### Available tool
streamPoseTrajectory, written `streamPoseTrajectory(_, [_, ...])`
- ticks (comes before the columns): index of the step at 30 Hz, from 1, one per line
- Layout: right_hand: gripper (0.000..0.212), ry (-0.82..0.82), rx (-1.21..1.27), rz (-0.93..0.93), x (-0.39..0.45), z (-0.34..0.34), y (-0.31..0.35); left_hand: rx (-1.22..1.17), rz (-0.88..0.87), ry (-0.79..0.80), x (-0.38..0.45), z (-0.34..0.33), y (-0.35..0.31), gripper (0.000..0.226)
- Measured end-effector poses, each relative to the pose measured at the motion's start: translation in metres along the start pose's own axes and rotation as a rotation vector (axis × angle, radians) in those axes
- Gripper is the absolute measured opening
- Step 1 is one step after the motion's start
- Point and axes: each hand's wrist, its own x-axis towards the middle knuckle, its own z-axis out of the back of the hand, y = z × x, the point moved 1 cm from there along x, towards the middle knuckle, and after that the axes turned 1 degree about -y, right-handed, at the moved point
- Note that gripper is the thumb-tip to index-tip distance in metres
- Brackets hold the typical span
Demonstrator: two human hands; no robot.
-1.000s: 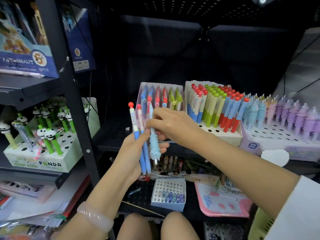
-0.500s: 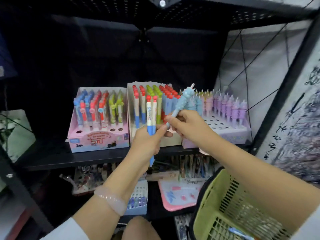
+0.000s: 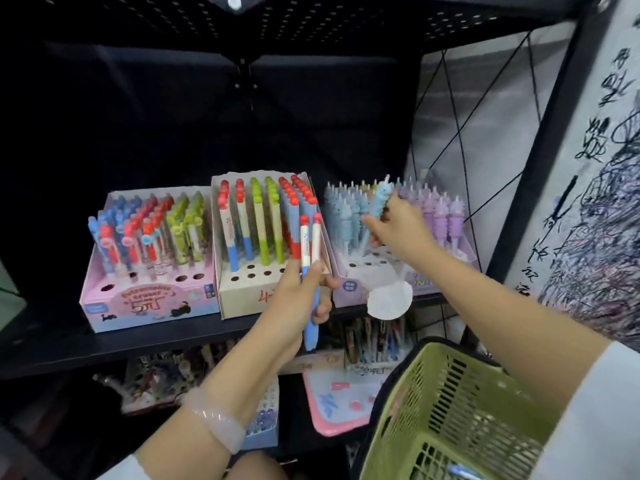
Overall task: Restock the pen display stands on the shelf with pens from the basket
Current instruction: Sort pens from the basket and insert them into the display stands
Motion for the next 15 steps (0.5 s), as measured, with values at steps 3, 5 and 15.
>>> streamPoseTrajectory(3, [0.021,0.051,-0.090,-0.006,0.003,-0.005,0.000,-0.005,-0.022,0.016,-0.001,0.004,0.002,0.016])
streamPoseTrajectory(5, [0.019,0.099,-0.121,-0.012,0.006,-0.003,0.002,-0.017,-0.031,0.025,-0.001,0.006,0.003,0.017])
streamPoseTrajectory(15, [0.020,0.372,-0.223,-0.045,0.010,-0.009,0.005,0.021,-0.132,-0.016,-0.015,0.032,0.003,0.014])
